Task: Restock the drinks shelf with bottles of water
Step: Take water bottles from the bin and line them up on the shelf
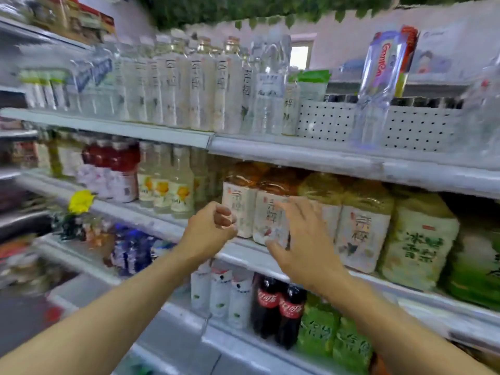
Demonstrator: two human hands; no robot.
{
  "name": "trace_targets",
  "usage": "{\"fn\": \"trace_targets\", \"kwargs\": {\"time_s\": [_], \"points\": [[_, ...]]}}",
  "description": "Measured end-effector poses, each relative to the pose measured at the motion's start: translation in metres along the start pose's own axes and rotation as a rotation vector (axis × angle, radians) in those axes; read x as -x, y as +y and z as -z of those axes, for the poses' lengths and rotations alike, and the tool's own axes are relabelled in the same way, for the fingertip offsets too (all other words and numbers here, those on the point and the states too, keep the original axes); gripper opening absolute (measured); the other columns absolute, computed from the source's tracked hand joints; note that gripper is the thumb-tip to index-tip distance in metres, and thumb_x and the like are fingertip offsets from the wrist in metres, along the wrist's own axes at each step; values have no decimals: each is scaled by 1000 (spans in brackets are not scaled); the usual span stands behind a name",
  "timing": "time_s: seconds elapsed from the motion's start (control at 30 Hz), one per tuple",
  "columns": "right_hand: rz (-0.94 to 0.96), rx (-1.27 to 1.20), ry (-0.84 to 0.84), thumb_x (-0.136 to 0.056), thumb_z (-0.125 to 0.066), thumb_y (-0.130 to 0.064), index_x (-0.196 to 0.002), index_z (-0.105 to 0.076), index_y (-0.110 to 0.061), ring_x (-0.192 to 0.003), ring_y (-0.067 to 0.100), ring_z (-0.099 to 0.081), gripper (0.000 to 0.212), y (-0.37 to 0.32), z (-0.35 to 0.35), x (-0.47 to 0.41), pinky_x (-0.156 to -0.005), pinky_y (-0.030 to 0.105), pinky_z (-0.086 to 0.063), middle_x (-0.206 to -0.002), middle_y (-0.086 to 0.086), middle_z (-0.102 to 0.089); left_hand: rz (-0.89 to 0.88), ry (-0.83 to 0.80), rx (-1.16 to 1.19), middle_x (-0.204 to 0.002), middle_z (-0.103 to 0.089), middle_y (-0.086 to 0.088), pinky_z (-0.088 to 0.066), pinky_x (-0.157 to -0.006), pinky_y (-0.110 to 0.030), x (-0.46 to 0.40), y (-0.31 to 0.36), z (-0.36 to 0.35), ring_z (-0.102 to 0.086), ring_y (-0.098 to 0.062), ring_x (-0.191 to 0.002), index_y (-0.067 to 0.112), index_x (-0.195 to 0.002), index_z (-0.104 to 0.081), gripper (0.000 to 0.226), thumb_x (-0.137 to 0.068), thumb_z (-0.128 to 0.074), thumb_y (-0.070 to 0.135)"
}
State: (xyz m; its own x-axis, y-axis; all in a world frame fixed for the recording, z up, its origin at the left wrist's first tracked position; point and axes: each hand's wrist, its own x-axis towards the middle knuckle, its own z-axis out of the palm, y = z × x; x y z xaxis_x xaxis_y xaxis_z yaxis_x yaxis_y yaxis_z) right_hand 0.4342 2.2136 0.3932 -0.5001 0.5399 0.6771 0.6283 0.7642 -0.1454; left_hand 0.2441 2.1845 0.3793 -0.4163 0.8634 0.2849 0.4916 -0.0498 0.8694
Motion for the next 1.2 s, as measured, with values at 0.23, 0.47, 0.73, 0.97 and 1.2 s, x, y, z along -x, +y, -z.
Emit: {"fn": "trace_targets", "kwargs": {"time_s": [0.23, 0.47, 0.73, 0.97, 1.2], "points": [[34, -155, -287, -78, -67, -31, -128, -44, -8, -117, 25, -32, 59, -104, -118, 20, -101, 37, -34, -127, 8, -39, 246, -31, -93, -89, -57, 4, -43, -59, -21, 50, -130, 96, -57, -18, -83, 19, -101, -51, 32, -78, -72, 16], [34, -349, -538, -82, -67, -26, -135, -38, -8, -128, 24, -30, 63, -198, -223, 76, -107, 31, -29, -137, 7, -32, 514, -63, -181, -105, -62, -4, -47, -68, -23, 124, -251, 180, -61, -20, -90, 18, -114, -54, 40, -78, -72, 15], [-17, -432, -818, -74, -64, -31, -130, -44, -4, -122, 32, -41, 66, -250, -317, 151, -103, 39, -35, -131, 13, -41, 745, -104, -222, -108, -60, -3, -43, -76, -24, 205, -361, 211, -57, -16, -92, 16, -117, -54, 43, -79, -72, 16], [-17, -397, -1015, -76, -70, -23, -134, -42, -2, -126, 31, -39, 68, -254, -397, 219, -108, 33, -30, -136, 15, -42, 895, -42, -205, -99, -58, 0, -41, -55, -10, 260, -438, 182, -56, -14, -81, 15, -116, -55, 41, -79, -72, 14], [-38, -397, -1190, -77, -70, -23, -132, -41, -3, -126, 30, -39, 65, -236, -482, 294, -107, 33, -30, -134, 14, -42, 1037, 6, -154, -95, -57, -1, -45, -72, -24, 313, -520, 126, -58, -17, -81, 14, -111, -55, 39, -77, -73, 14]]}}
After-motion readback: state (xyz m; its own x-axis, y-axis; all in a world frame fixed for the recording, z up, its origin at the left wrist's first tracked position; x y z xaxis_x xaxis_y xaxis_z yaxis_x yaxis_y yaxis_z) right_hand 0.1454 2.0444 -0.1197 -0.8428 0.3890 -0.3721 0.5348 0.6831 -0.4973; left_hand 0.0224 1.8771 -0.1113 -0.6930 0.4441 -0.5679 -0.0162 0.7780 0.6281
